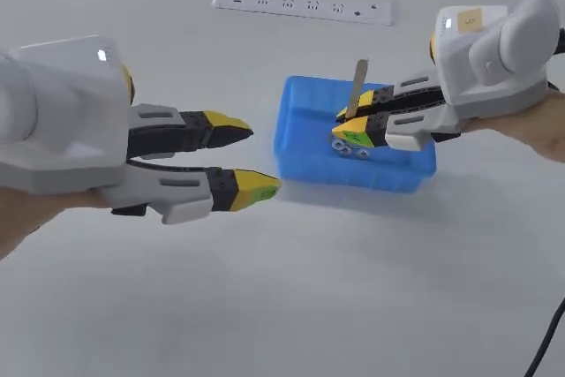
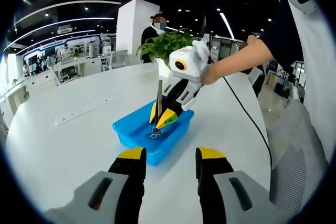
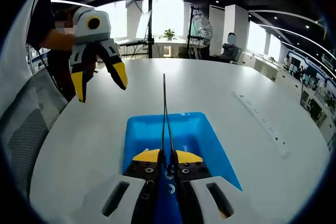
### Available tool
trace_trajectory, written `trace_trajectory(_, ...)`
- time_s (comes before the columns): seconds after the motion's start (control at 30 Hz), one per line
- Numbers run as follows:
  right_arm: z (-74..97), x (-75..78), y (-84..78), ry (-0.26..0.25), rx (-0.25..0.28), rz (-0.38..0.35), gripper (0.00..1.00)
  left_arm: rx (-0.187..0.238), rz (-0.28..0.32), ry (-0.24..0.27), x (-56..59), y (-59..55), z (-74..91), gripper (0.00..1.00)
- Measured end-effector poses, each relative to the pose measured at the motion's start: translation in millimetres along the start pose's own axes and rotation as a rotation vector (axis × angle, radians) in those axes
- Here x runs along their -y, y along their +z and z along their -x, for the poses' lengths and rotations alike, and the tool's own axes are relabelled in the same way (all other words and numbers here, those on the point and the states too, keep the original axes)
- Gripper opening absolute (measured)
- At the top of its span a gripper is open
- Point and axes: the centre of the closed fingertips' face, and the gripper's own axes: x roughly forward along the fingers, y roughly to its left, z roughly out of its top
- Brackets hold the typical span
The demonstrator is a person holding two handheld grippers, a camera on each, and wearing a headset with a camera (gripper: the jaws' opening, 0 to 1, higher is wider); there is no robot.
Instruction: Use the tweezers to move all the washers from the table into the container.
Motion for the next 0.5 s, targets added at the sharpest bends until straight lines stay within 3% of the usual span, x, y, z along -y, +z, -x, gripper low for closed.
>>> trace_trajectory(0.5,-2.6,-9.9,-7.9,0.011,-0.015,0.000,0.10,0.023,0.009,0.006,-4.7,7.3,-4.0,0.42)
